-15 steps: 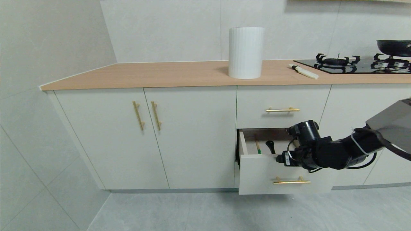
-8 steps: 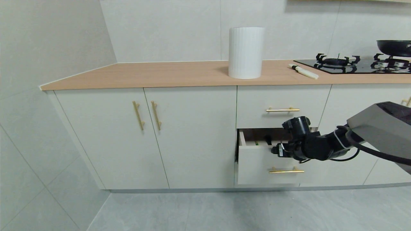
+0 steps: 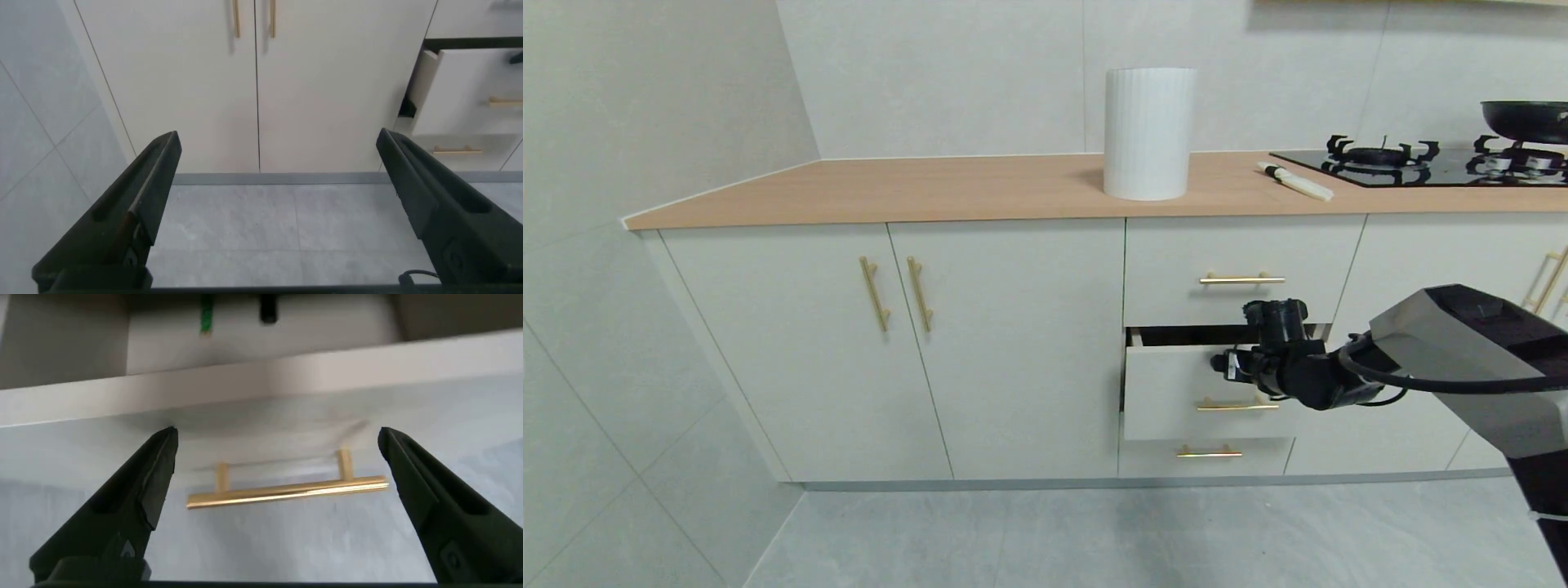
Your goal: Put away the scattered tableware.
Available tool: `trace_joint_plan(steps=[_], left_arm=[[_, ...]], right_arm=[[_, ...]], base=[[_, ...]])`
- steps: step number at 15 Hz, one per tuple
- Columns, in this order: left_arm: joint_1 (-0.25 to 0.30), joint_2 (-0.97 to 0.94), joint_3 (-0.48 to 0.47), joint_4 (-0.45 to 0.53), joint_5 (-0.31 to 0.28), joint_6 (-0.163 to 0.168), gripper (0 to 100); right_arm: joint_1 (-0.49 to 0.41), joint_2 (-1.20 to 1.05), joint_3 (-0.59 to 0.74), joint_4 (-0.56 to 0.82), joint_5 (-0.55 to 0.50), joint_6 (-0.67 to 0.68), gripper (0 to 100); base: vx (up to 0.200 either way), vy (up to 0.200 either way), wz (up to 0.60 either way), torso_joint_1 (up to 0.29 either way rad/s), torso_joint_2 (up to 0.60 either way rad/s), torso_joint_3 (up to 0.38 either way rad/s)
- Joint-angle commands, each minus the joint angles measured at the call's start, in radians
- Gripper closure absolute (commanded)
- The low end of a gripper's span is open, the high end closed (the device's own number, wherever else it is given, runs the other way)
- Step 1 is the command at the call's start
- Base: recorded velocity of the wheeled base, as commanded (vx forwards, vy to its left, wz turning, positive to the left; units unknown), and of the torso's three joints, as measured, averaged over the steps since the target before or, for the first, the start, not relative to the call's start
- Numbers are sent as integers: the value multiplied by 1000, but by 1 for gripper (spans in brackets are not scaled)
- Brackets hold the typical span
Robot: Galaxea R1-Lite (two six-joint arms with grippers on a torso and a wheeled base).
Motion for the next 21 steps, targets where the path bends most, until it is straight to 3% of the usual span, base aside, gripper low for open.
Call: trace_joint_plan(steps=[1, 21], left_arm=[[0, 0, 0, 0, 0, 0, 0], [0, 0, 0, 0, 0, 0, 0]], right_arm=[[-15, 46, -3, -32, 0, 1, 0], [-57, 286, -415, -56, -66, 117, 0]], base=[[0, 0, 0, 0, 0, 0], [0, 0, 0, 0, 0, 0]])
